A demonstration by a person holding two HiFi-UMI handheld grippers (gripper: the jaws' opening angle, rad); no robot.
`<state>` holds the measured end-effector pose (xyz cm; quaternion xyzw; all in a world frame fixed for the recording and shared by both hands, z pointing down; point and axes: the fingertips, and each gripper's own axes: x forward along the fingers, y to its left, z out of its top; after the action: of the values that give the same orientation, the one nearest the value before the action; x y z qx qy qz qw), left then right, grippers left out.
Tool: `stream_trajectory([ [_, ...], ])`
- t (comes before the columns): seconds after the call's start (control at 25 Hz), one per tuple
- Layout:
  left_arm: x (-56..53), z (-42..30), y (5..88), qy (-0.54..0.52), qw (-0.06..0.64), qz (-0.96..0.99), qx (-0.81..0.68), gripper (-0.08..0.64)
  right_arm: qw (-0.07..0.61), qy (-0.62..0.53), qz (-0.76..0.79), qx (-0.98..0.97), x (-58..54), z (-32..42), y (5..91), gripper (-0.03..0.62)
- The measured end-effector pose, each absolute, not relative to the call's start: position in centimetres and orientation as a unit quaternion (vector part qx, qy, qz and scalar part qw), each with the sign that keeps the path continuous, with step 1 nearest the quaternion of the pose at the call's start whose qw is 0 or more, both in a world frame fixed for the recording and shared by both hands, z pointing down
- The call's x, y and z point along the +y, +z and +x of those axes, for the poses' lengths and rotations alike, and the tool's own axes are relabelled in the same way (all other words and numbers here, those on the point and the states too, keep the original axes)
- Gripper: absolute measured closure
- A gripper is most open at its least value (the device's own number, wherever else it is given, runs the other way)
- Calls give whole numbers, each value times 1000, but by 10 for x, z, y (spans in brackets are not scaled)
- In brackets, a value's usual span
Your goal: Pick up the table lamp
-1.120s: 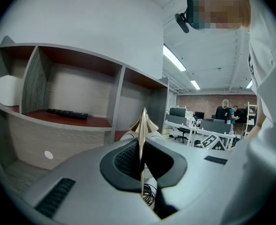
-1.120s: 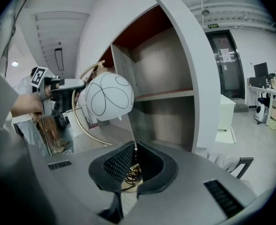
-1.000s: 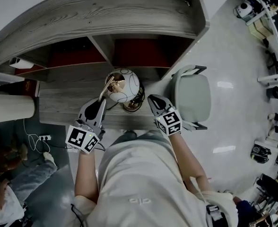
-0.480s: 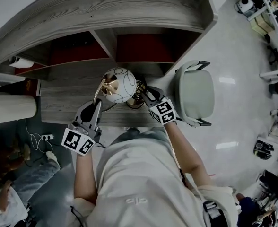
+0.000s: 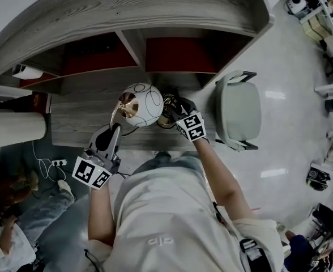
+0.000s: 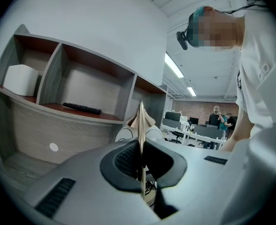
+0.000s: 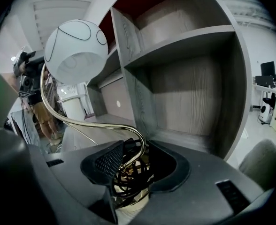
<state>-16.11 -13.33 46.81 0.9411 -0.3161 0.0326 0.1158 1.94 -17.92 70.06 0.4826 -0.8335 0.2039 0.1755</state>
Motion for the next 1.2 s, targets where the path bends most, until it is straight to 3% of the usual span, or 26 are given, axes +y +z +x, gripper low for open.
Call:
stream_trajectory([
  [0.56, -124, -190, 478, 26, 118, 948, -295, 538, 223, 148, 505, -821, -214, -4, 705, 409],
  [0.72, -125, -199, 481, 19, 128, 945, -300, 538, 242, 131, 520, -808, -224, -5, 704, 469],
  [1.2, -132, -219, 489, -1, 157, 932, -326, 538, 296, 88, 499, -810, -232, -17, 701, 495],
])
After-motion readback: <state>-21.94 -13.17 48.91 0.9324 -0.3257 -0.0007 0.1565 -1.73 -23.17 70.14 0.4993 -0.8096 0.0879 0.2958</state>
